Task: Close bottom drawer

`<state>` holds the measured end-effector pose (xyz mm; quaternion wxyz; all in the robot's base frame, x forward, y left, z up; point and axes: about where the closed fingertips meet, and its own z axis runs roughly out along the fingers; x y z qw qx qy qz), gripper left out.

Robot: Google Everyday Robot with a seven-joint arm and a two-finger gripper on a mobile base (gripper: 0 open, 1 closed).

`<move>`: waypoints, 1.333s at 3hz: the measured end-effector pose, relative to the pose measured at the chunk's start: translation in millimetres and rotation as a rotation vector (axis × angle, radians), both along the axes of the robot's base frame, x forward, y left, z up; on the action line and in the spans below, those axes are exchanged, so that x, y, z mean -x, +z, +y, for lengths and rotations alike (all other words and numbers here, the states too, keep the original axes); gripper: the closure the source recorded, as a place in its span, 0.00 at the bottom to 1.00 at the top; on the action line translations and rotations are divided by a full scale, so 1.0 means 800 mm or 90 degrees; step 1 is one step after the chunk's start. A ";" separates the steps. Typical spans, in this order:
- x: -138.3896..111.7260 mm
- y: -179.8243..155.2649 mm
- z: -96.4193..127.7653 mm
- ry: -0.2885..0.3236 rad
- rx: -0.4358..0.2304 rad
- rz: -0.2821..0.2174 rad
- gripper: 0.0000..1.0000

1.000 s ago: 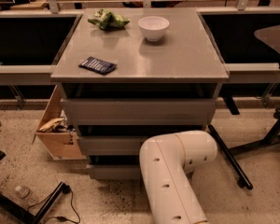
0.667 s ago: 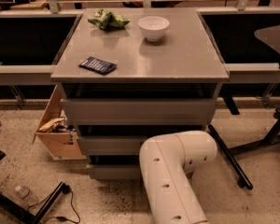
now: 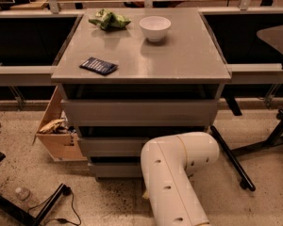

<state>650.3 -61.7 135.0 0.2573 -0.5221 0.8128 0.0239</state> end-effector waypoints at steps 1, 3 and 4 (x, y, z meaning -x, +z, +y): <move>0.000 0.000 0.000 0.000 0.000 0.000 0.19; 0.024 0.017 -0.013 0.009 -0.007 -0.023 0.66; 0.045 0.087 -0.044 0.015 -0.025 -0.104 0.89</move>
Offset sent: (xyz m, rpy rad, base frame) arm -0.0280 -0.0005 0.0297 0.0392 -0.1336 0.0644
